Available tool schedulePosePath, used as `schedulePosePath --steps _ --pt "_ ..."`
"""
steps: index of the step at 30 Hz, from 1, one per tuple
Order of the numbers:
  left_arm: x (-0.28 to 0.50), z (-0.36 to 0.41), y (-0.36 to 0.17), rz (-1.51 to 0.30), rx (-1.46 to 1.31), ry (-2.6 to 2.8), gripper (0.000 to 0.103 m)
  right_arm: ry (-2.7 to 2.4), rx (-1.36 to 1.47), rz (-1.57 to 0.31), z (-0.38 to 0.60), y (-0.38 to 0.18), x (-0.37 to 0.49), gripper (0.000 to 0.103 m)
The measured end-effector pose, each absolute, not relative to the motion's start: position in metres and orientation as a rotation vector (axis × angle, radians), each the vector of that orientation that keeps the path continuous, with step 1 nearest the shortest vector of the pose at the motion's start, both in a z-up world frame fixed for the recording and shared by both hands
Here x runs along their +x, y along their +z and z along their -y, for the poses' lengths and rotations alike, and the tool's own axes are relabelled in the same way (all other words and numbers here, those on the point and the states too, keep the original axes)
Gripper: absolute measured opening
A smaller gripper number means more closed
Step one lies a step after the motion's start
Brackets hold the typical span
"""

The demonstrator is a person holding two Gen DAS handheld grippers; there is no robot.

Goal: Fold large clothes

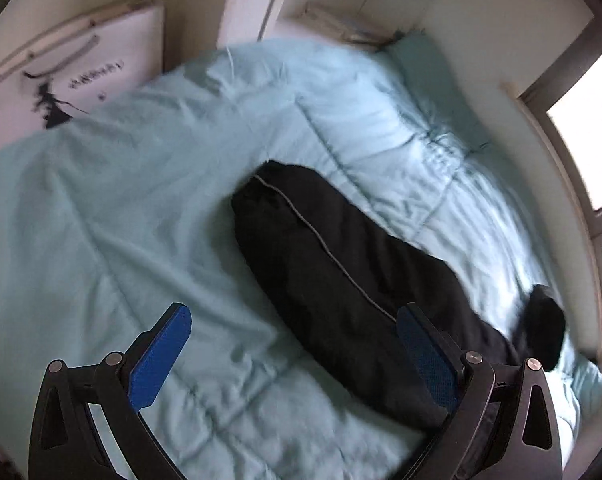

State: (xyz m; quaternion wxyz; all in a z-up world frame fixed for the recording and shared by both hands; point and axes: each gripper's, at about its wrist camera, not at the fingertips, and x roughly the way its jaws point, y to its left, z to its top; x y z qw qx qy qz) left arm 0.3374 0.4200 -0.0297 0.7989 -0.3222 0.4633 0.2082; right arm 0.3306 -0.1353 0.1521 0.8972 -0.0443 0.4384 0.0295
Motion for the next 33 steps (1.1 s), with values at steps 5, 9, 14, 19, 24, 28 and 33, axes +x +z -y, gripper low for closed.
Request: schedulePosePath --steps 5,9,14,19,24,28,33 --pt "0.384 -0.448 -0.1 -1.023 -0.77 0.491 0.102 0.066 -0.143 -0.939 0.143 0.119 0.379 0.103" --pt "0.397 -0.461 -0.135 -1.011 -0.846 0.506 0.074 0.055 -0.164 -1.009 0.154 0.079 0.414 0.103" --pt "0.411 -0.435 -0.121 -0.995 -0.665 0.471 0.026 0.051 -0.149 -1.109 0.16 0.034 0.442 0.103" --pt "0.407 -0.377 -0.054 -0.905 -0.456 0.4 0.019 0.073 -0.149 -1.125 0.156 0.02 0.442 0.103" --pt "0.404 -0.286 0.009 -0.827 -0.323 0.185 0.018 0.088 -0.128 -1.111 0.157 0.025 0.426 0.103" --pt "0.41 -0.198 0.033 -0.804 -0.234 0.004 0.018 0.07 -0.105 -1.09 0.171 0.034 0.413 0.103" --pt "0.415 -0.071 0.032 -0.823 -0.131 -0.257 0.018 0.007 -0.053 -1.083 0.203 0.039 0.401 0.103"
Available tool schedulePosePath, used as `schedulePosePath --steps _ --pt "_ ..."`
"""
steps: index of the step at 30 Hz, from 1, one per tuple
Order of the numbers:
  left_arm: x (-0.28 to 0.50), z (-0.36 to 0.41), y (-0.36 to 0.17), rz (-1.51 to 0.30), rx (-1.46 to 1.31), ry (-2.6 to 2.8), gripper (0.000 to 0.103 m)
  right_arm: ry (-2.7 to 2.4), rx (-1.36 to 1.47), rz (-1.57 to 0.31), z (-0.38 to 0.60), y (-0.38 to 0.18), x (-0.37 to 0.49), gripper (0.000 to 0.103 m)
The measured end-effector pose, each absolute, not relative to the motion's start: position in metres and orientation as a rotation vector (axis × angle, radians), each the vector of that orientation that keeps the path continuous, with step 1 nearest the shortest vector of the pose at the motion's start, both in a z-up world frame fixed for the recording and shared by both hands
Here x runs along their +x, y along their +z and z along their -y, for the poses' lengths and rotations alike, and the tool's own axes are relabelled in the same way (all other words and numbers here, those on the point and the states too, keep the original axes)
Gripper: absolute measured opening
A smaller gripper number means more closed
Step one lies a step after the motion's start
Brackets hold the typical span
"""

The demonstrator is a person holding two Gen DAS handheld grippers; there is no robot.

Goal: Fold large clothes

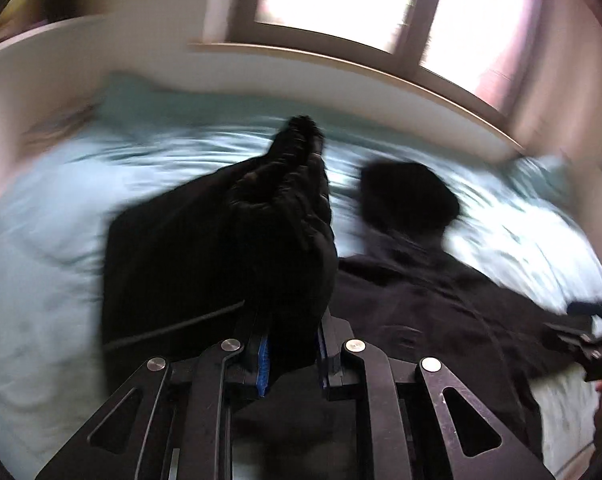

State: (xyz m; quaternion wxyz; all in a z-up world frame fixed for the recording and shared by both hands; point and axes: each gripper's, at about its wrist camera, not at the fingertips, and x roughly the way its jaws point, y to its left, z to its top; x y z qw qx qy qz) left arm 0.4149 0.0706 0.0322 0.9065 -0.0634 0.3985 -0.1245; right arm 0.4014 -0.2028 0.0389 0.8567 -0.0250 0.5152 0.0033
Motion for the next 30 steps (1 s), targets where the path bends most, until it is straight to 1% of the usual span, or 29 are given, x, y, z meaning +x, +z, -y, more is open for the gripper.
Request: schedulePosePath --steps 3,5,6,8,10,11,13,14,17,18,19,21,25,29,30 --pt "0.41 -0.001 0.011 -0.881 -0.088 -0.433 0.018 -0.037 -0.04 -1.091 0.221 0.034 0.398 0.103" --pt "0.417 0.032 -0.016 -0.951 -0.067 -0.499 0.019 -0.068 -0.022 -1.11 0.236 0.026 0.396 0.103" --pt "0.423 0.045 -0.035 -1.001 -0.062 -0.527 0.021 -0.081 -0.015 -1.119 0.243 0.021 0.396 0.103" --pt "0.435 0.059 -0.072 -1.096 -0.073 -0.548 0.022 -0.101 -0.008 -1.134 0.252 0.014 0.396 0.103" --pt "0.445 0.064 -0.102 -1.197 -0.107 -0.566 0.025 -0.114 -0.005 -1.15 0.26 0.004 0.397 0.103" --pt "0.447 0.067 -0.111 -1.229 -0.127 -0.583 0.026 -0.115 -0.005 -1.161 0.263 -0.002 0.398 0.103" --pt "0.446 0.062 -0.126 -1.274 -0.196 -0.628 0.032 -0.108 -0.003 -1.175 0.267 -0.012 0.403 0.103" --pt "0.448 0.056 -0.128 -1.288 -0.224 -0.643 0.032 -0.101 -0.002 -1.176 0.268 -0.017 0.405 0.103" --pt "0.447 0.043 -0.115 -1.31 -0.294 -0.709 0.037 -0.072 0.013 -1.169 0.268 -0.025 0.414 0.103" --pt "0.443 0.038 -0.106 -1.299 -0.319 -0.738 0.042 -0.06 0.021 -1.164 0.268 -0.027 0.416 0.103" --pt "0.438 0.03 -0.093 -1.277 -0.355 -0.772 0.056 -0.04 0.034 -1.158 0.267 -0.028 0.419 0.103" --pt "0.427 0.022 -0.076 -1.24 -0.4 -0.796 0.074 -0.005 0.062 -1.154 0.263 -0.033 0.424 0.103" --pt "0.415 -0.008 -0.045 -1.17 -0.413 -0.733 0.074 0.059 0.094 -1.161 0.246 -0.05 0.439 0.102" --pt "0.414 -0.039 -0.03 -1.134 -0.418 -0.598 0.074 0.13 0.142 -1.241 0.229 -0.085 0.454 0.089" --pt "0.413 -0.045 -0.026 -1.121 -0.403 -0.566 0.074 0.14 0.171 -1.274 0.225 -0.099 0.46 0.084"
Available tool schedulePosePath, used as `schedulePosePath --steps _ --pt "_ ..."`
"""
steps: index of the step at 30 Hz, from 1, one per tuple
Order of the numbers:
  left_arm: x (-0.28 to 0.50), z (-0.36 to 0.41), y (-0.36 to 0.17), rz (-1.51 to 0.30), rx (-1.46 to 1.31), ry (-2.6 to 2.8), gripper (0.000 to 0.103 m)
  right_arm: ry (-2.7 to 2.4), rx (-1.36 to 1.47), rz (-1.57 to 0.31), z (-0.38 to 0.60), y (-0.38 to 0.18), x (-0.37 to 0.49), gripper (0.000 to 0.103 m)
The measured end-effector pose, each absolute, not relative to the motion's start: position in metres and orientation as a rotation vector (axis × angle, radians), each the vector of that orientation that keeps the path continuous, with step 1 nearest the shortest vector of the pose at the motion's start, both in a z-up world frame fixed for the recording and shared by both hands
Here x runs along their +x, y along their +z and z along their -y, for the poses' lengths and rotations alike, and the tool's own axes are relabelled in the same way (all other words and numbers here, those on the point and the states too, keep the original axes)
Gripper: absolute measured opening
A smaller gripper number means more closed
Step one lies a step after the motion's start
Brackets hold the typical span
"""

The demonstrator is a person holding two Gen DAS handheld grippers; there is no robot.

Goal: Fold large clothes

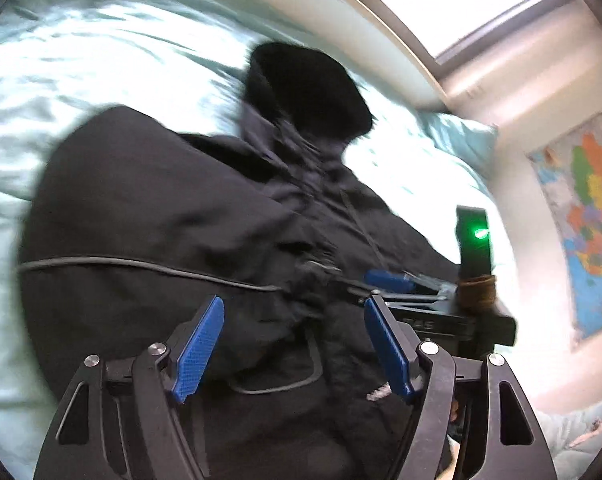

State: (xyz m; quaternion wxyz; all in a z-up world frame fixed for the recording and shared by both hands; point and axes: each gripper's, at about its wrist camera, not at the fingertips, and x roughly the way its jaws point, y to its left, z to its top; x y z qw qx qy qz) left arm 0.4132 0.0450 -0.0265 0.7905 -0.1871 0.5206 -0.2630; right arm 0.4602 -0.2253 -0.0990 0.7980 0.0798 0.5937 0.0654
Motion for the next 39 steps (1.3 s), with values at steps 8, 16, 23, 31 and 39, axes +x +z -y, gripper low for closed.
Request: schedulePosePath --steps 8,16,23,31,39 --pt "0.422 -0.072 -0.009 -1.056 -0.31 -0.403 0.074 0.254 0.403 -1.306 0.224 -0.126 0.473 0.032" --pt "0.446 -0.038 -0.028 -1.074 -0.271 -0.42 0.074 0.004 0.199 -1.03 0.31 -0.013 0.427 0.031" --pt "0.477 0.035 -0.111 -1.233 -0.066 -0.365 0.074 -0.236 0.157 -1.147 0.402 -0.069 0.414 0.031" --pt "0.48 0.042 -0.126 -1.251 0.028 -0.351 0.074 -0.253 0.18 -1.254 0.411 -0.137 0.403 0.038" --pt "0.467 0.001 -0.062 -1.154 -0.16 -0.384 0.074 -0.218 0.259 -1.131 0.402 -0.052 0.377 0.066"
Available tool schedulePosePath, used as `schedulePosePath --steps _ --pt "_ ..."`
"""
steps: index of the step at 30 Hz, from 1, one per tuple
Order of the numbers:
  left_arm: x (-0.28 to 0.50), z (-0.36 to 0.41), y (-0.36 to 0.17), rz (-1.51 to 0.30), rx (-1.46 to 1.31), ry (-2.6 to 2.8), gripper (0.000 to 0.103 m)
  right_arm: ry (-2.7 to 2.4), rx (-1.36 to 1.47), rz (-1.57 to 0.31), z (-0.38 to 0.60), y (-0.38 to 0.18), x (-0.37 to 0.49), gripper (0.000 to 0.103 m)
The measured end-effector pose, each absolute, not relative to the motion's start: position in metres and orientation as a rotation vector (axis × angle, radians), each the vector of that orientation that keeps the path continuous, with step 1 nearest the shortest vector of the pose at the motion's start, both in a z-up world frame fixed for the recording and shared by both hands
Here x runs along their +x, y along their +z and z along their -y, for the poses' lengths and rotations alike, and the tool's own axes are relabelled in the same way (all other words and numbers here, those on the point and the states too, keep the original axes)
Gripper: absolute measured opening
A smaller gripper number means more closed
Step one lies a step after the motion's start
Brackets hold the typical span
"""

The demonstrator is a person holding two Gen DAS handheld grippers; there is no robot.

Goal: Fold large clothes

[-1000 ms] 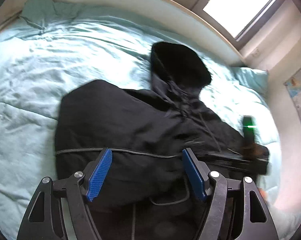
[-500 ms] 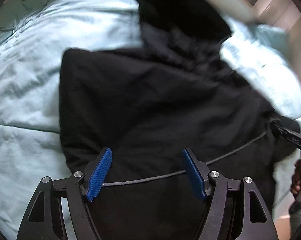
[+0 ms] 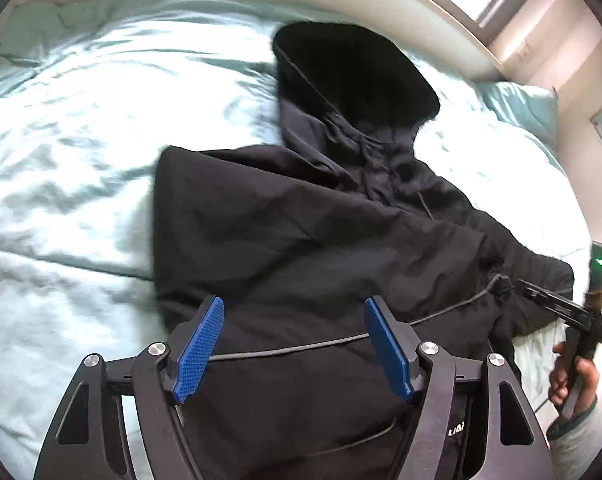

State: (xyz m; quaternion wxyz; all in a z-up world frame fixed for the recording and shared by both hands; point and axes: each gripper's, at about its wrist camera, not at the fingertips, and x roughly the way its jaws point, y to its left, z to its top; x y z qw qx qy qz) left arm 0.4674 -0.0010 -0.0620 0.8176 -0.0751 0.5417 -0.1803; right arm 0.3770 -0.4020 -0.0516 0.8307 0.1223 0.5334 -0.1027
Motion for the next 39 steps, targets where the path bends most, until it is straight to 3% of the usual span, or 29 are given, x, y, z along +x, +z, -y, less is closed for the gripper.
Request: schedulePosePath --steps 3,6,9,11,15,20,29,33,39 --pt "0.458 -0.009 -0.072 -1.182 -0.175 -0.354 0.074 -0.151 0.206 -1.127 0.373 -0.047 0.389 0.073" --pt "0.45 -0.018 -0.1 -1.264 -0.174 -0.3 0.074 -0.146 0.085 -1.214 0.339 -0.081 0.408 0.073" --pt "0.44 -0.03 -0.145 -1.354 -0.074 -0.146 0.086 -0.171 0.098 -1.296 0.344 -0.129 0.395 0.073" --pt "0.438 -0.05 -0.154 -1.371 -0.252 -0.144 0.086 -0.147 0.191 -1.266 0.357 -0.13 0.385 0.074" --pt "0.441 -0.05 -0.119 -1.276 -0.232 -0.156 0.084 -0.138 0.203 -1.289 0.359 -0.105 0.381 0.073" --pt "0.466 -0.013 -0.065 -1.139 -0.195 -0.325 0.084 -0.1 0.203 -1.162 0.349 -0.056 0.396 0.076" --pt "0.546 0.012 -0.144 -1.278 0.005 -0.201 0.083 -0.111 0.209 -1.228 0.363 -0.112 0.445 0.076" --pt "0.533 0.025 -0.132 -1.242 0.124 -0.168 0.082 -0.111 0.154 -1.225 0.359 -0.106 0.436 0.077" --pt "0.5 0.026 -0.086 -1.196 0.027 -0.278 0.082 -0.111 0.254 -1.184 0.382 -0.065 0.398 0.076"
